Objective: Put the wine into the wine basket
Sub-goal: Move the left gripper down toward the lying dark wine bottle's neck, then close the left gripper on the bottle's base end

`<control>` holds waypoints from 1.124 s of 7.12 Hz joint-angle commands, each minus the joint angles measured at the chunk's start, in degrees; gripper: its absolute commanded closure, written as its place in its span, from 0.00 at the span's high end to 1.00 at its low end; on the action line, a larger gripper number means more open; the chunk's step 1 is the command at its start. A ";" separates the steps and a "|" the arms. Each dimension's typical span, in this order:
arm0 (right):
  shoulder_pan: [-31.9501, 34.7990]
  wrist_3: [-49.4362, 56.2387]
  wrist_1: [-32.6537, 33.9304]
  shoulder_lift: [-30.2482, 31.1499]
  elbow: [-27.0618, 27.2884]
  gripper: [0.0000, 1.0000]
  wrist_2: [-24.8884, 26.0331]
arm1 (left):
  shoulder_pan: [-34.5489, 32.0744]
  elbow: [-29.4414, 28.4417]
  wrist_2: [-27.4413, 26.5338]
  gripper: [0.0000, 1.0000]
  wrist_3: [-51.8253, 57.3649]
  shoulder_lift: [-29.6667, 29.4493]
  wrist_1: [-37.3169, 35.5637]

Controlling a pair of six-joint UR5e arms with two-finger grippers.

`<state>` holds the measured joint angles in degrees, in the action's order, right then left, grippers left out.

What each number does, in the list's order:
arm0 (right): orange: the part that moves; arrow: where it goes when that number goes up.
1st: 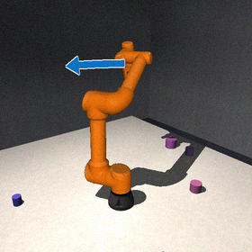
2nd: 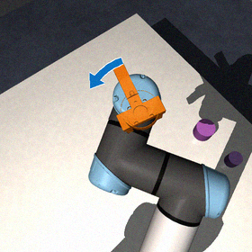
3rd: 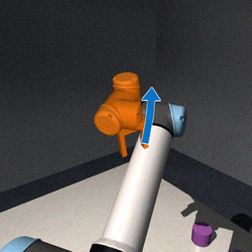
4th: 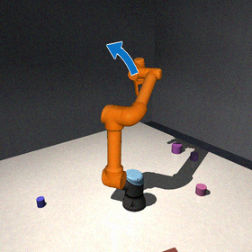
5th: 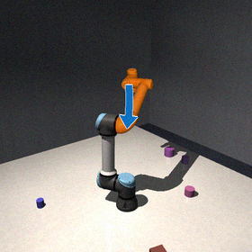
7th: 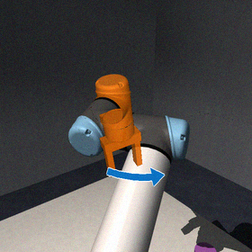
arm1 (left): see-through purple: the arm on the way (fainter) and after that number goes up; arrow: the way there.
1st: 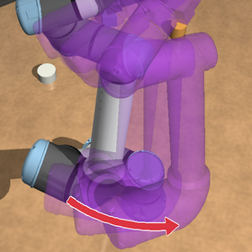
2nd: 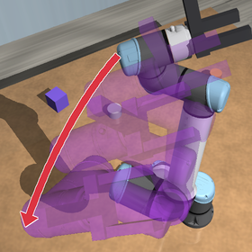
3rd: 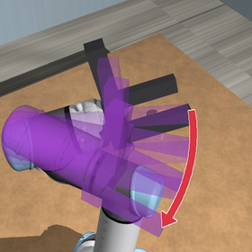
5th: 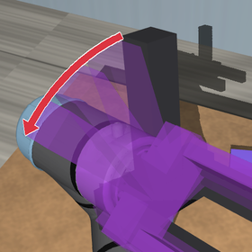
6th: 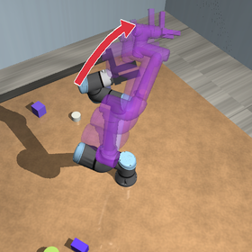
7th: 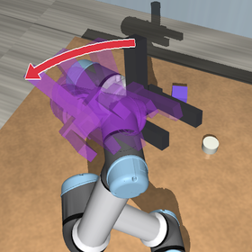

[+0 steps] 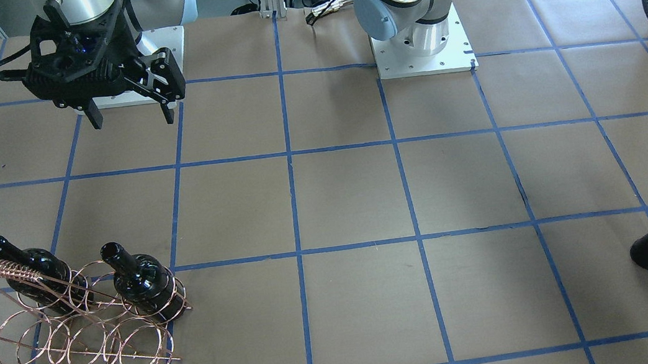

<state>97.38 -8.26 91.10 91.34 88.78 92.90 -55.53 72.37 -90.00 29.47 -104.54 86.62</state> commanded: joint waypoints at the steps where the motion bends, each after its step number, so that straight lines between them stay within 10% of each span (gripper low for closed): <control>1: -0.09 0.00 0.04 0.07 0.42 1.00 0.00 | 2.53 -1.35 0.44 1.00 3.84 -4.78 -3.10; 8: -0.09 0.00 0.04 0.07 0.42 1.00 0.00 | 2.45 -1.17 6.24 1.00 1.65 -12.97 -11.12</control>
<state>97.29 -8.26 91.14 91.40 89.21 92.90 -53.01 71.10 -84.42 31.65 -116.75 75.80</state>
